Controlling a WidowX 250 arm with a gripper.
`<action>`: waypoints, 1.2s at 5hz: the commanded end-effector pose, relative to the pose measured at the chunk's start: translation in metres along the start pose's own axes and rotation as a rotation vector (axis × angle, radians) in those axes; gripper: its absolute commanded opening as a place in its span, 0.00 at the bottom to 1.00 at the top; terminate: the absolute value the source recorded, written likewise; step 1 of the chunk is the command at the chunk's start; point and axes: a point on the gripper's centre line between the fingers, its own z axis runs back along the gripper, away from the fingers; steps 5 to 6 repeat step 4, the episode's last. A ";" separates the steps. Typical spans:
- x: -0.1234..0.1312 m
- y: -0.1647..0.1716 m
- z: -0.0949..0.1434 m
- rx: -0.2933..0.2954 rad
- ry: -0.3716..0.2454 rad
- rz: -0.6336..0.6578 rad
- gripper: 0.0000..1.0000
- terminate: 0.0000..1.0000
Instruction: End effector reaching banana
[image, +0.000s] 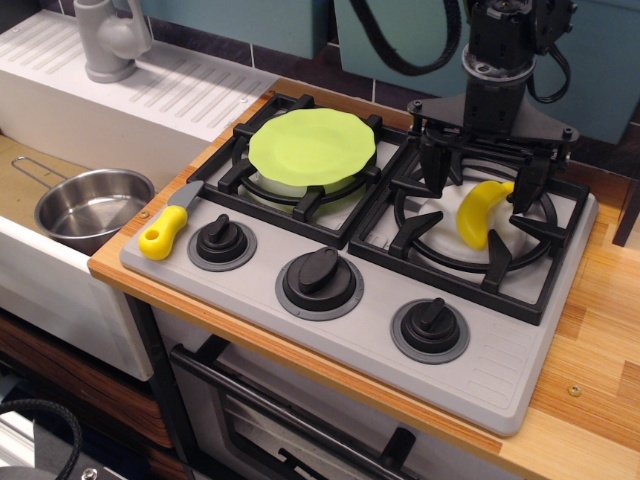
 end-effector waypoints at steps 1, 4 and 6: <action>0.003 -0.002 -0.010 -0.013 -0.069 -0.012 1.00 0.00; -0.005 -0.005 -0.030 -0.019 -0.104 0.001 1.00 1.00; -0.005 -0.005 -0.030 -0.019 -0.104 0.001 1.00 1.00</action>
